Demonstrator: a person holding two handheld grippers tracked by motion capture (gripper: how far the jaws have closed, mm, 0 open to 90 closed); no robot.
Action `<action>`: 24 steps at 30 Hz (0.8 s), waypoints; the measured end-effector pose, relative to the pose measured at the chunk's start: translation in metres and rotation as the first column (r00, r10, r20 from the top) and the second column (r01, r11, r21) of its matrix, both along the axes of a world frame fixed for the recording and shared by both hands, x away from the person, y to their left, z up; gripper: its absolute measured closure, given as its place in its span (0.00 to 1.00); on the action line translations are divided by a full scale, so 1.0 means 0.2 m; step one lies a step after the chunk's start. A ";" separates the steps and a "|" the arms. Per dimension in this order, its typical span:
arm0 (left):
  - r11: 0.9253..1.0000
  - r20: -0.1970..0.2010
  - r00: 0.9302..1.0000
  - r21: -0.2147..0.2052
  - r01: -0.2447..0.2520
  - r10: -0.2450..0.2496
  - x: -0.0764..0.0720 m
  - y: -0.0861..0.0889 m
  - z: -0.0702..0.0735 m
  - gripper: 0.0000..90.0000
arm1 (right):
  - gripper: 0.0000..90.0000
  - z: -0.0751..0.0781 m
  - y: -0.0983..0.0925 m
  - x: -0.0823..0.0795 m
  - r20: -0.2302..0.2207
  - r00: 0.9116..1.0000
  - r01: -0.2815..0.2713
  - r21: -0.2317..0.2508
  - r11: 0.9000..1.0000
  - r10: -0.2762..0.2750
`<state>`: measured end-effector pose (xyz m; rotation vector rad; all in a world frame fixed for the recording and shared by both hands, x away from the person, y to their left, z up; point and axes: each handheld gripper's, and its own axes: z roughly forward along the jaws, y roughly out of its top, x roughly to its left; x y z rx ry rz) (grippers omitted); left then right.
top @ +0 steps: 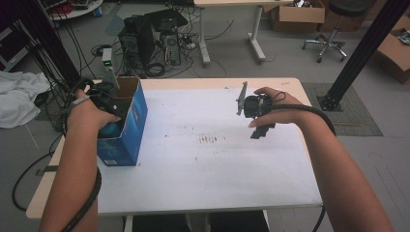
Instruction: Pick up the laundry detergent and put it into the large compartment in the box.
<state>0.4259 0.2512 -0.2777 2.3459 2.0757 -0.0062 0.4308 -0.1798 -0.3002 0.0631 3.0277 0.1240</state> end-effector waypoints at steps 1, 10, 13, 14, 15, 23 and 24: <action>1.000 0.002 1.000 -0.001 0.002 -0.002 0.00 0.00 0.00 0.38 | 0.18 0.00 0.00 0.00 0.000 1.000 0.000 0.001 1.000 0.000; 1.000 0.003 1.000 0.005 0.007 -0.007 0.00 -0.01 0.01 0.37 | 0.18 0.01 -0.01 0.00 0.000 1.000 -0.001 0.003 1.000 0.001; 1.000 0.002 1.000 0.002 0.008 -0.008 0.00 -0.02 0.03 0.35 | 0.18 0.01 -0.01 0.00 0.000 1.000 -0.001 0.005 1.000 0.001; 1.000 0.004 1.000 0.003 0.003 -0.003 -0.01 -0.02 0.03 0.34 | 0.18 0.01 -0.01 0.00 0.001 1.000 -0.001 0.006 1.000 0.001; 1.000 0.007 1.000 0.006 0.010 -0.010 -0.01 -0.02 0.04 0.34 | 0.18 0.01 -0.01 0.00 0.001 1.000 -0.001 0.006 1.000 0.001; 1.000 0.018 1.000 -0.015 0.018 -0.018 -0.03 -0.02 0.09 0.30 | 0.18 0.02 -0.01 0.00 0.003 1.000 -0.004 0.011 1.000 0.004; 1.000 0.022 1.000 -0.020 0.014 -0.014 -0.03 -0.02 0.10 0.30 | 0.18 0.02 -0.01 0.00 0.004 1.000 -0.003 0.011 1.000 0.003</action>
